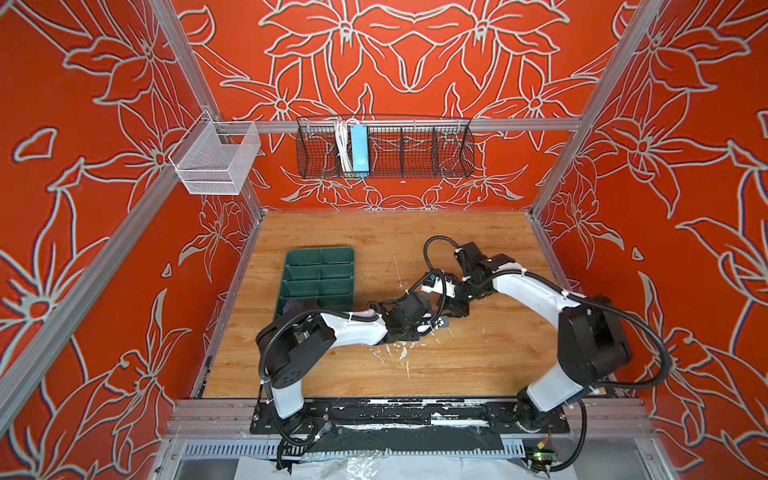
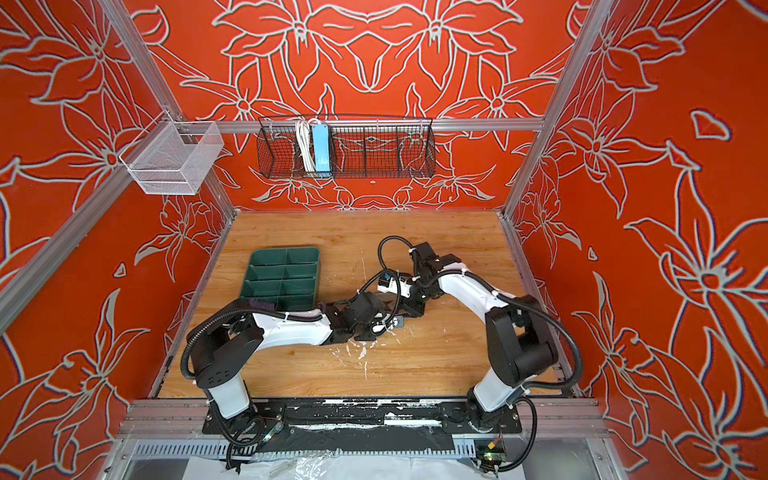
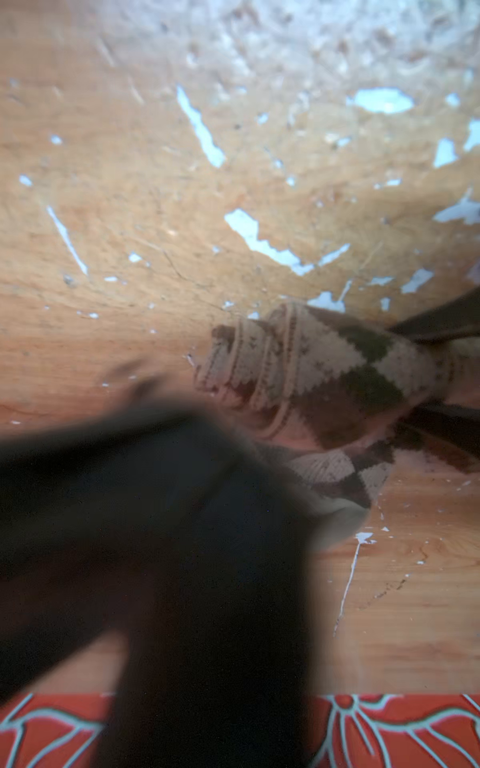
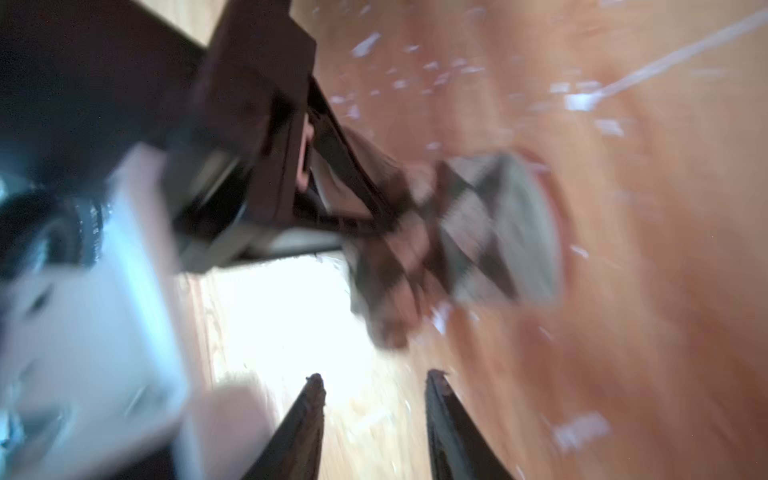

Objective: Roll the socks
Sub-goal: 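Open and lift the right gripper away while the left gripper holds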

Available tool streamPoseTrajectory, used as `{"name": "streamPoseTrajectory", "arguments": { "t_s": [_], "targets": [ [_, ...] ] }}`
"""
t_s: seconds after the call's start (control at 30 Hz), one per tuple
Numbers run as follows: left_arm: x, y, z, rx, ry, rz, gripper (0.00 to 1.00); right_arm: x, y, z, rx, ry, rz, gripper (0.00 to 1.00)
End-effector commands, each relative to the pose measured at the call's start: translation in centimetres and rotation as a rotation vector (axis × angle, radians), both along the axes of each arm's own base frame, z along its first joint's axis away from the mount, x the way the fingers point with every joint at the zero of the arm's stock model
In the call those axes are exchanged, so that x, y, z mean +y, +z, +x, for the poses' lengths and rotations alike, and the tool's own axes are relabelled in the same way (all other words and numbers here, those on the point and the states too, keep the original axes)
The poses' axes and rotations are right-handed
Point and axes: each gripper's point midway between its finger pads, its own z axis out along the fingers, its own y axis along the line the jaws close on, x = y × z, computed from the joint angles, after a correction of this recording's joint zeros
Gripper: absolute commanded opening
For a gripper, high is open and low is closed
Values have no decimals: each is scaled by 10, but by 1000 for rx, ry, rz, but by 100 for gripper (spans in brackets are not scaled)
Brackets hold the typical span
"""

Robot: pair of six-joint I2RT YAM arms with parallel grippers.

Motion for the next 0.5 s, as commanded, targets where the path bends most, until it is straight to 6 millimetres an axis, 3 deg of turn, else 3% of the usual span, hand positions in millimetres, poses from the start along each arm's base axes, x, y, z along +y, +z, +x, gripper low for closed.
{"name": "streamPoseTrajectory", "arguments": {
  "t_s": [0.0,0.07,0.1,0.2,0.27,0.33,0.47],
  "targets": [
    [43,-39,-19,234,72,164,15,-13,23,-10,-47,-104,33,42],
    [40,-34,-21,302,73,153,15,-39,34,15,-206,-279,-21,42],
    [38,-31,-25,362,60,140,16,-52,50,30,-321,-374,-32,45],
    [34,-23,-33,563,57,112,18,-80,91,42,-567,-526,-23,47],
    [34,-19,-36,750,98,98,18,-77,112,30,-674,-455,25,46],
    [37,-18,-33,937,159,82,18,-57,120,0,-732,-267,94,47],
    [38,-19,-13,1093,248,47,18,-35,91,-55,-775,83,9,50]
  ]
}}
